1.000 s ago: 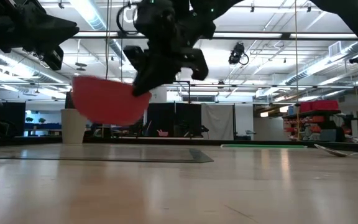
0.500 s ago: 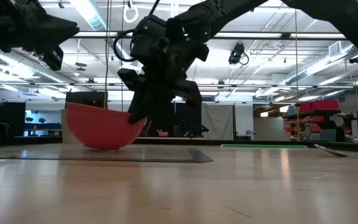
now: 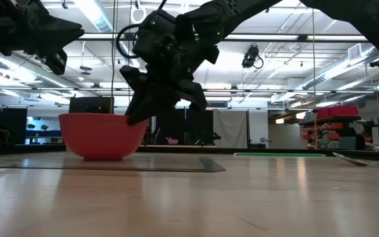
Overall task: Pick & Place Utensil
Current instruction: Put the orange bowl on the transparent mat, then put the purple spoon into the orange bowl
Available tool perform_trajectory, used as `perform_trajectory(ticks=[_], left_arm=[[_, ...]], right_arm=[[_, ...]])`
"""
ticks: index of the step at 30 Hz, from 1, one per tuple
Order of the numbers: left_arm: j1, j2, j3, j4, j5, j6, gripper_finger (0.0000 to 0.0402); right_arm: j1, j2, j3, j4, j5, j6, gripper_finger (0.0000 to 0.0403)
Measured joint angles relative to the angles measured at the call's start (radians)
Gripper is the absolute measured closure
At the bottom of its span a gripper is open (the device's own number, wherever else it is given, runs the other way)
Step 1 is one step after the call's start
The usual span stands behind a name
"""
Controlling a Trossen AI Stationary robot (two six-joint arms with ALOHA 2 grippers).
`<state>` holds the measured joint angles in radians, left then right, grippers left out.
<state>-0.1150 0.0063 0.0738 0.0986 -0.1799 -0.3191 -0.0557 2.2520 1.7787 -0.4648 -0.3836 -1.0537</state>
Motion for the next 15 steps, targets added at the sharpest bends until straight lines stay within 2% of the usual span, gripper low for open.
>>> perform_trajectory(ticks=[11,15], left_arm=[[0.0,0.0,0.0,0.0,-0.001,0.0,0.0356],[0.0,0.0,0.0,-0.002,-0.002,0.0,0.0356]], right_arm=[[0.023,-0.007,-0.013,0.059,0.013,0.071,0.0318],[0.056,-0.063,-0.014,0.05,0.041,0.078,0.0303]])
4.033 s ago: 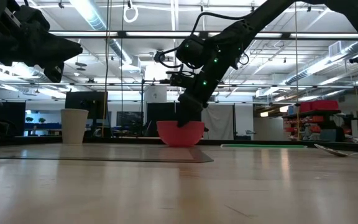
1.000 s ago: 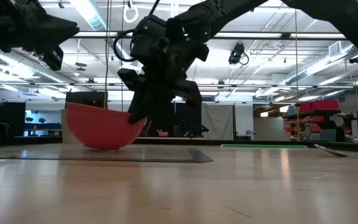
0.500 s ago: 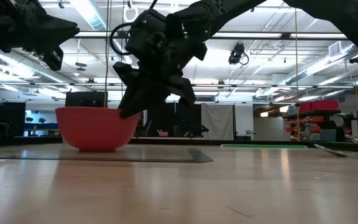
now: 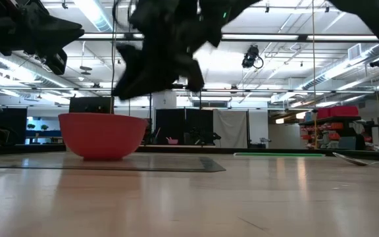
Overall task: Pick & Place Utensil
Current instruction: Put the purple spoon into the orange bowl
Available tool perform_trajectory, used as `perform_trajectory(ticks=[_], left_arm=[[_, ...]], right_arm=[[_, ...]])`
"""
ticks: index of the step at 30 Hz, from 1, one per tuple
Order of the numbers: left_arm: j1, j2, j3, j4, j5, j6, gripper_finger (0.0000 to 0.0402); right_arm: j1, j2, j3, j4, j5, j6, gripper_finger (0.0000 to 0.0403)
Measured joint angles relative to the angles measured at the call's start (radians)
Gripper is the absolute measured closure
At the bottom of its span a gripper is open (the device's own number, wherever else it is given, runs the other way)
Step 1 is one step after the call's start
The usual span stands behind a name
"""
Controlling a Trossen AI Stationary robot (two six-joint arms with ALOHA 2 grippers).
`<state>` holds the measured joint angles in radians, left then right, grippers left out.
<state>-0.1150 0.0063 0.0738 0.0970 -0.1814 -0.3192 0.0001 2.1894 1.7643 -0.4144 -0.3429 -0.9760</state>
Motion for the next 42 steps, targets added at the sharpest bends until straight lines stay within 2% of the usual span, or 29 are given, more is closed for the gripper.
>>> perform_trajectory(ticks=[3,7,14,20,25,35,42], left_arm=[[0.0,0.0,0.0,-0.003,0.0,-0.001,0.0356],[0.0,0.0,0.0,-0.005,0.002,-0.009,0.0356],[0.0,0.0,0.0,-0.014,0.002,-0.011,0.0356],[0.0,0.001,0.0,-0.048,0.003,-0.011,0.0356],[0.0,0.001,0.0,-0.053,0.059,-0.023,0.0356],[0.0,0.001,0.0,-0.062,0.074,-0.029,0.0356],[0.0,0.001,0.0,-0.066,0.063,-0.028,0.0356]], right_arm=[[0.024,-0.059,0.0,-0.024,0.039,0.046,0.0294],[0.062,-0.156,0.001,-0.11,0.115,0.194,0.0285],[0.132,-0.316,0.001,-0.41,0.356,0.664,0.0289],[0.166,-0.409,-0.04,-0.733,0.393,1.121,0.0297],[0.214,-0.494,-0.232,-0.793,0.508,1.372,0.03],[0.258,-0.642,-0.687,-0.722,0.477,1.857,0.03],[0.255,-0.664,-0.875,-0.716,0.447,1.937,0.03]])
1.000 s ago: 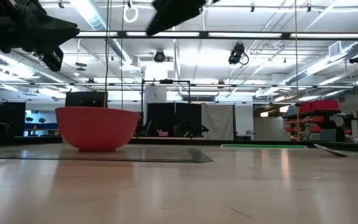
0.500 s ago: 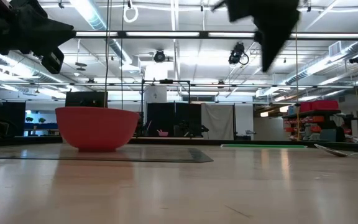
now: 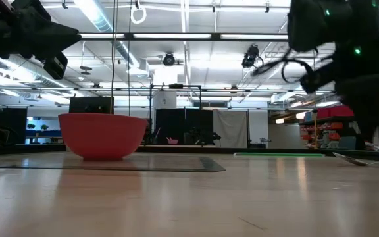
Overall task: Pick & Place Utensil
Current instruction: Put the purple spoon into the orange bowl
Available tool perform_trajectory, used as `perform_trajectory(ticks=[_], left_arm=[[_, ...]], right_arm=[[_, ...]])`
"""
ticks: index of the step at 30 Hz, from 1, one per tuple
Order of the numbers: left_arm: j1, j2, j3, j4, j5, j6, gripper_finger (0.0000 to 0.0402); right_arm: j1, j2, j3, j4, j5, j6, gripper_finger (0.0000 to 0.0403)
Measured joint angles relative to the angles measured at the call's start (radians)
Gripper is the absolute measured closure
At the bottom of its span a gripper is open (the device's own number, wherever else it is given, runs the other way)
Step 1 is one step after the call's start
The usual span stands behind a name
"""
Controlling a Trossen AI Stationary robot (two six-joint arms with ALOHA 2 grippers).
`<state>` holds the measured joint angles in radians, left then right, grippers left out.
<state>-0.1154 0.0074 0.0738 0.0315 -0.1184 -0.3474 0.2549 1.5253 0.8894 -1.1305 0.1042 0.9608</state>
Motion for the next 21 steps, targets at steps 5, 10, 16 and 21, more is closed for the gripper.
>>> perform_trajectory(ticks=[5,10,16,21], left_arm=[[0.0,0.0,0.0,0.0,0.0,0.0,0.0356],[0.0,0.0,0.0,0.001,0.0,0.003,0.0356],[0.0,0.0,0.0,0.001,0.0,0.002,0.0356],[0.0,0.0,0.0,0.002,0.0,0.002,0.0356]], right_arm=[[0.0,0.0,-0.088,0.029,-0.096,0.004,0.03],[0.0,0.0,-0.15,0.086,-0.105,0.025,0.03],[0.0,0.0,-0.178,0.123,-0.101,0.022,0.03],[0.0,-0.001,-0.19,0.115,-0.091,0.015,0.03]])
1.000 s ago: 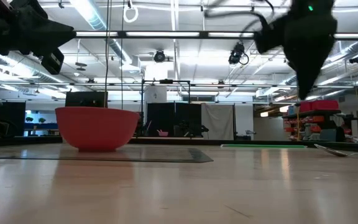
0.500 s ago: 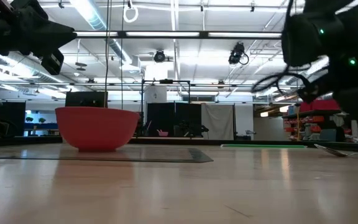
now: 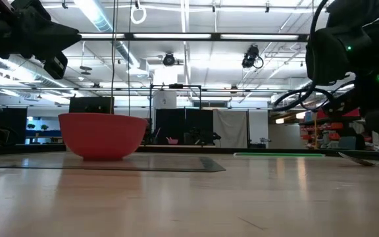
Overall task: Pick & Place Utensil
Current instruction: Put the purple spoon into the orange bowl
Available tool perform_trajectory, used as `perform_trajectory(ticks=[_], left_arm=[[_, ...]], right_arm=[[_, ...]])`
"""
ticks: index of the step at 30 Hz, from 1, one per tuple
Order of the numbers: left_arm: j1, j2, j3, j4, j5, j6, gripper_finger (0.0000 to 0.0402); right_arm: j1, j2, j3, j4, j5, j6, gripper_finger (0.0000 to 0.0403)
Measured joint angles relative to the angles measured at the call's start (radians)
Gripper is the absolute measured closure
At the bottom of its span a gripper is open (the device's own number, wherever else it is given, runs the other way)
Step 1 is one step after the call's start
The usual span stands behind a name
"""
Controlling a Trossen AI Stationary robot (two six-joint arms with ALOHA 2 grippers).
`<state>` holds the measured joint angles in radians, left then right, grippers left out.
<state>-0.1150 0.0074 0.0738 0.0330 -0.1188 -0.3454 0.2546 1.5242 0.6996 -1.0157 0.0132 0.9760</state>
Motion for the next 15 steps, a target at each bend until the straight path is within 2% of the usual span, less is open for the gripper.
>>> perform_trajectory(ticks=[8,15], left_arm=[[0.0,0.0,0.0,0.0,-0.018,0.0,0.0356],[0.0,0.0,0.0,0.0,-0.018,-0.003,0.0356]], right_arm=[[-0.001,-0.024,0.041,-0.021,0.006,-0.054,0.03],[-0.028,-0.026,-0.037,-0.023,0.004,-0.067,0.03]])
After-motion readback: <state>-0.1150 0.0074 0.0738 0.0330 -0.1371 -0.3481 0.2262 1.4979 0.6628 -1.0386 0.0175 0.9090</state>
